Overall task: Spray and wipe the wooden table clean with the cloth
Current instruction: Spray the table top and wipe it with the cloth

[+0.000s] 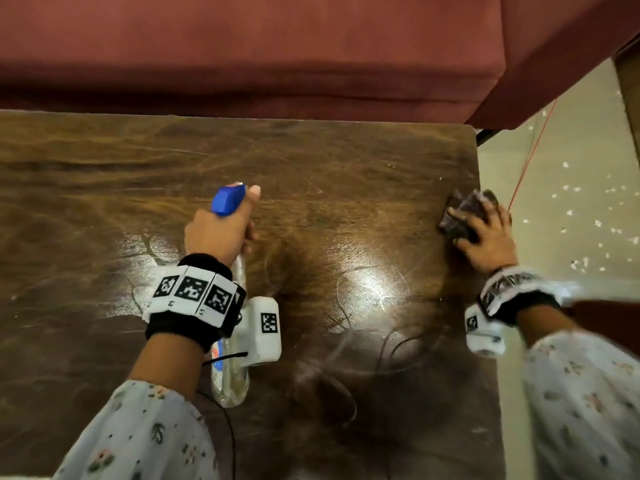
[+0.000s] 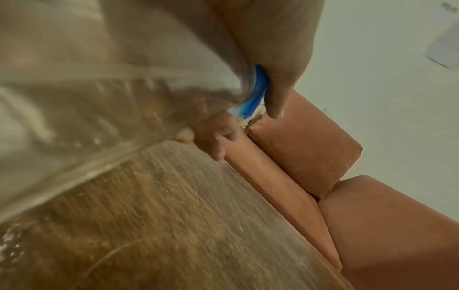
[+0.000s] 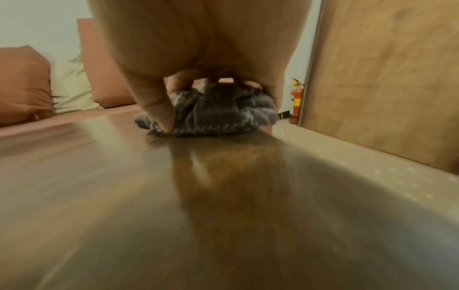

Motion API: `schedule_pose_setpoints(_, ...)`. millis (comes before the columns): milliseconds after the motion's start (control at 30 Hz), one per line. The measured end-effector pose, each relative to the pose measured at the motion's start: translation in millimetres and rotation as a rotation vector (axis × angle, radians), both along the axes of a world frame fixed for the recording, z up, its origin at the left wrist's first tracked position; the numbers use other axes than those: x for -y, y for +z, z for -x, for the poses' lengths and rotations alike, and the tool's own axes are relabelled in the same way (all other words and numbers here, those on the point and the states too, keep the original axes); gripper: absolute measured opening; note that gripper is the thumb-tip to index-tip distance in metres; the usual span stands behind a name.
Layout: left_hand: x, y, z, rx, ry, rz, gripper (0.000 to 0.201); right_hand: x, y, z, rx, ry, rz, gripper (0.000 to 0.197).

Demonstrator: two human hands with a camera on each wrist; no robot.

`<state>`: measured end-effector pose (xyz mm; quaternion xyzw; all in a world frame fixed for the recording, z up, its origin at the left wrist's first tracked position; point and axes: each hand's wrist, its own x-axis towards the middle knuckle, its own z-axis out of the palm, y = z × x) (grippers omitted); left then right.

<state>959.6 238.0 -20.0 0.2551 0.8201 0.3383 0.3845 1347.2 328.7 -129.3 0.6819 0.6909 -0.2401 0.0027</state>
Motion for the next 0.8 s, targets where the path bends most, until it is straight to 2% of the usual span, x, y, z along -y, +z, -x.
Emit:
schedule_pose_setpoints(100, 5, -2, -4, 0.050, 0.010, -0.011, 0.056, 86, 6, -3, 0.028, -0.073, -0.018, 0.056)
schedule_pose_setpoints(233, 10, -2, -8, 0.039, 0.026, 0.017, 0.053, 182, 18, 4, 0.136, -0.225, 0.071, 0.058)
schedule_pose_setpoints(333, 21, -2, -3, 0.100, 0.103, -0.002, 0.048, 196, 23, 43, 0.158, -0.480, 0.165, 0.065)
schedule_pose_setpoints(400, 34, -5, 13, 0.117, 0.133, 0.000, 0.043, 188, 22, 89, 0.131, -0.524, 0.163, 0.067)
schedule_pose_setpoints(533, 66, -10, 48, 0.125, 0.170, -0.018, 0.044, 153, 20, 200, 0.078, -0.361, 0.140, 0.064)
schedule_pose_setpoints(633, 96, -13, 79, 0.036, 0.170, 0.009, 0.043, 134, 18, 282, 0.030, -0.125, 0.140, 0.061)
schedule_pose_setpoints(733, 129, -12, 109, -0.029, 0.182, 0.032, 0.047, 156, 17, 343, -0.005, 0.180, 0.112, 0.055)
schedule_pose_setpoints(800, 142, -9, 120, -0.045, 0.179, 0.041, 0.046, 183, 16, 362, -0.003, 0.346, 0.100, 0.050)
